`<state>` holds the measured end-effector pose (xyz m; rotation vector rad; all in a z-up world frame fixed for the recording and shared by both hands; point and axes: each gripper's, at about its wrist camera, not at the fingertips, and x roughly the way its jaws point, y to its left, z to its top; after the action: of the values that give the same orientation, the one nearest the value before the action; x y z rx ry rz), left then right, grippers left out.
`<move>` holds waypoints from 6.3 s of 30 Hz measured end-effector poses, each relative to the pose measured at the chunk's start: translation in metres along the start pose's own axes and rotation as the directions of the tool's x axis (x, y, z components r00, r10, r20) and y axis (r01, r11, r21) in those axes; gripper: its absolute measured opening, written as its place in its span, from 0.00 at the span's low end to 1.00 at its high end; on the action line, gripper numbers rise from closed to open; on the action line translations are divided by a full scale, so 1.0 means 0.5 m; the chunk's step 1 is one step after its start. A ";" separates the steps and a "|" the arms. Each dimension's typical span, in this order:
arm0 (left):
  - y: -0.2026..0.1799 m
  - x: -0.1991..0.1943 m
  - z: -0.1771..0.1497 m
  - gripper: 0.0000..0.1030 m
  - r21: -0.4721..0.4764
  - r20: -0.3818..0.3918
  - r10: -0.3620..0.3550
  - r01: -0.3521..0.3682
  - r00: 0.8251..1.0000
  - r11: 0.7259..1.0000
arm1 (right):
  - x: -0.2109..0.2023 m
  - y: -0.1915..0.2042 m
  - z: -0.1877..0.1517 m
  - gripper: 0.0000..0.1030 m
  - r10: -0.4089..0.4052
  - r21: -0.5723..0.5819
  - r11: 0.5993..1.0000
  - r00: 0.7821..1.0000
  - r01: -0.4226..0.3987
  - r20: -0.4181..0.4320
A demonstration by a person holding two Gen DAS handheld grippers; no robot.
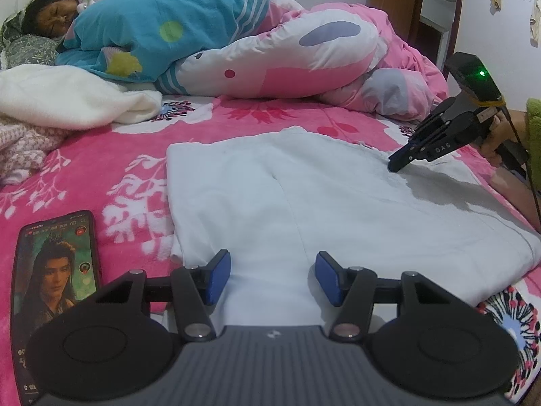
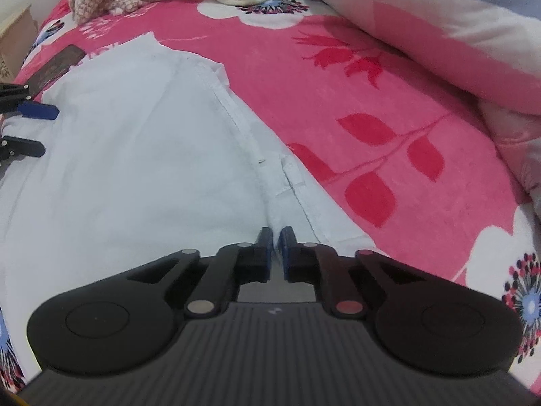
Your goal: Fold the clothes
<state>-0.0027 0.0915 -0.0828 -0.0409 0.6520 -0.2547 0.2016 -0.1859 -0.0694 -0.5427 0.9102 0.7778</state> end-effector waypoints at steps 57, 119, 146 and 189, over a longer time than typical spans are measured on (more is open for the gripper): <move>0.006 0.002 -0.007 0.56 -0.001 0.020 -0.002 0.002 1.000 1.000 | -0.171 0.024 -0.267 0.42 -0.437 0.622 0.743 0.883 0.248 0.169; -0.058 -0.108 -0.026 0.65 -0.114 -0.237 0.103 -0.133 0.966 0.985 | -0.064 0.434 -0.167 0.99 -0.305 0.480 0.862 0.924 0.165 0.230; 0.091 -0.103 -0.100 0.21 -0.677 0.086 0.016 0.046 0.996 0.735 | -0.065 0.431 -0.173 0.99 -0.291 0.479 0.867 0.922 0.142 0.254; -0.020 -0.121 -0.084 0.13 -0.174 0.256 0.039 0.007 0.966 0.985 | 0.148 0.384 0.340 0.22 0.099 0.198 0.978 0.979 -0.063 -0.180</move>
<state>-0.0766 0.0984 -0.0792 -0.2332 0.4121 -0.1722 0.1616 0.0780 -0.0627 -0.4156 1.1762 0.7107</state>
